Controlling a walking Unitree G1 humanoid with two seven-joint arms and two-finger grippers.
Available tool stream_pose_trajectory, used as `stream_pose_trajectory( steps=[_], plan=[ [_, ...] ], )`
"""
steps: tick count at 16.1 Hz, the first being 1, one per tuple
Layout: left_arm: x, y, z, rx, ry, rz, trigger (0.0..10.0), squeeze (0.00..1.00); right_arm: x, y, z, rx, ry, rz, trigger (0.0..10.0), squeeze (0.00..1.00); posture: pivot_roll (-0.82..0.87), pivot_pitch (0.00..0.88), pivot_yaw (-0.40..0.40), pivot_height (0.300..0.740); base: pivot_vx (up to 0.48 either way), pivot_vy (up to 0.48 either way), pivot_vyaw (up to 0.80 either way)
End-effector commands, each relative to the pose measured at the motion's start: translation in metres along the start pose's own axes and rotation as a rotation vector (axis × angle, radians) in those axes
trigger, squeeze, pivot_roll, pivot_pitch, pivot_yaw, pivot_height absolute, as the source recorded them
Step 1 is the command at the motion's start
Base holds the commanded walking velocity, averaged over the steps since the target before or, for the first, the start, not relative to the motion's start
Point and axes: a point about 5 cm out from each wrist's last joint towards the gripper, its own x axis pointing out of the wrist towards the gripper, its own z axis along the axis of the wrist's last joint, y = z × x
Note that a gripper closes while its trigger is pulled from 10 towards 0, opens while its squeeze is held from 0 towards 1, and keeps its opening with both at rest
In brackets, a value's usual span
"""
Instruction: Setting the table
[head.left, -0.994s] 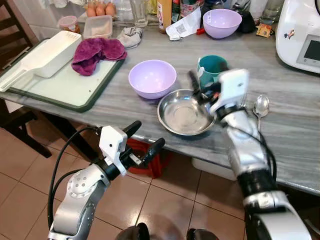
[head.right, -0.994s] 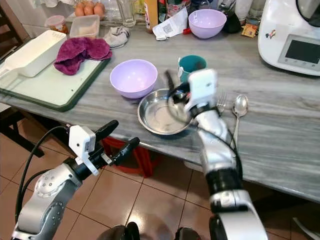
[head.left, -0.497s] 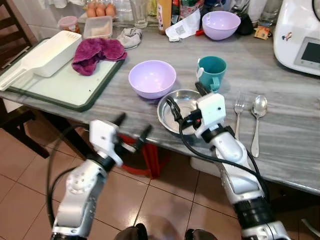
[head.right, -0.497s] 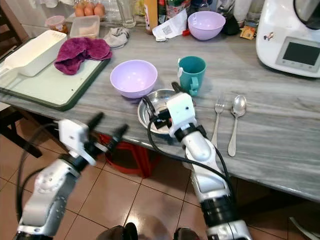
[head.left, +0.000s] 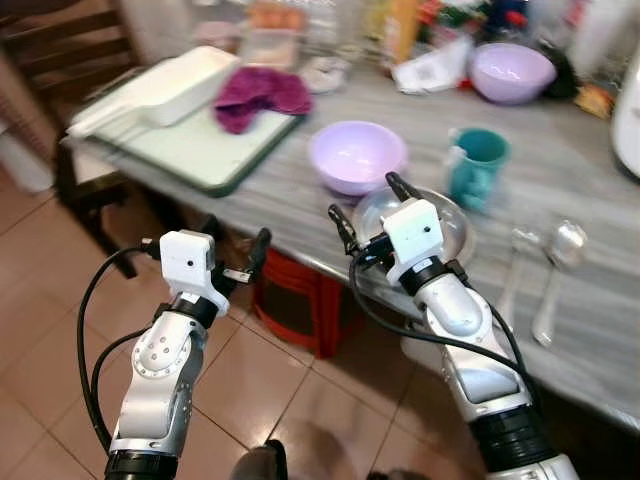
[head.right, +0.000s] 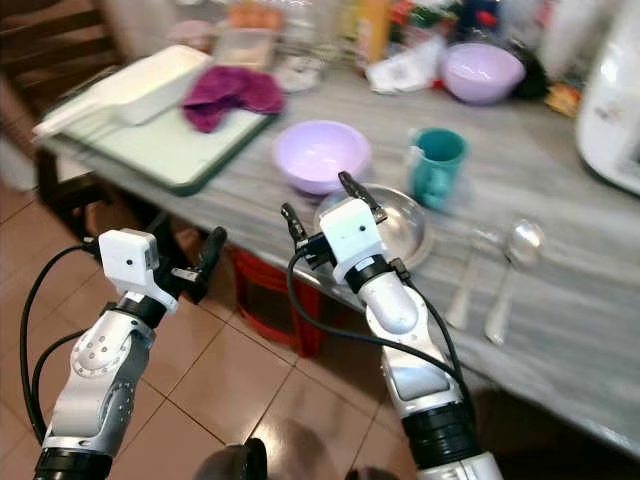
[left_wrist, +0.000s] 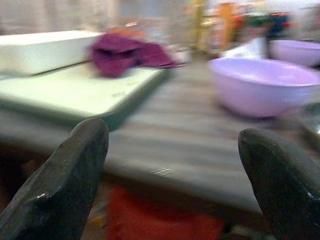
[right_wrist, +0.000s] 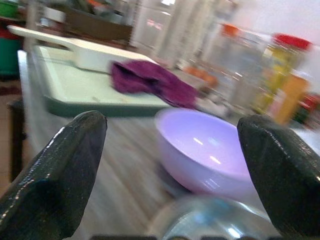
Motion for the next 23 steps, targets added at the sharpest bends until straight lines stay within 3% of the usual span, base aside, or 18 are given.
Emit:
stream_pose_trajectory(
  steps=[1,10,23],
  plan=[
    [0.0,0.01,-0.003,0.011,0.022,0.071,10.0,0.0,0.001,0.007,0.005,-0.01,-0.02,0.027,10.0,0.0,-0.09,0.148,0.03,0.74,0.0,0.0,0.8],
    [-0.002,0.03,-0.017,0.146,0.073,0.267,10.0,0.0,0.0,0.01,0.0,-0.058,-0.01,0.058,10.0,0.0,-0.09,0.148,0.024,0.74,0.0,0.0,0.8],
    [-0.002,0.037,-0.029,0.186,0.121,0.312,10.0,0.0,0.002,0.009,-0.006,-0.053,0.005,0.041,10.0,0.0,-0.09,0.147,0.029,0.74,0.0,0.0,0.8]
  ],
)
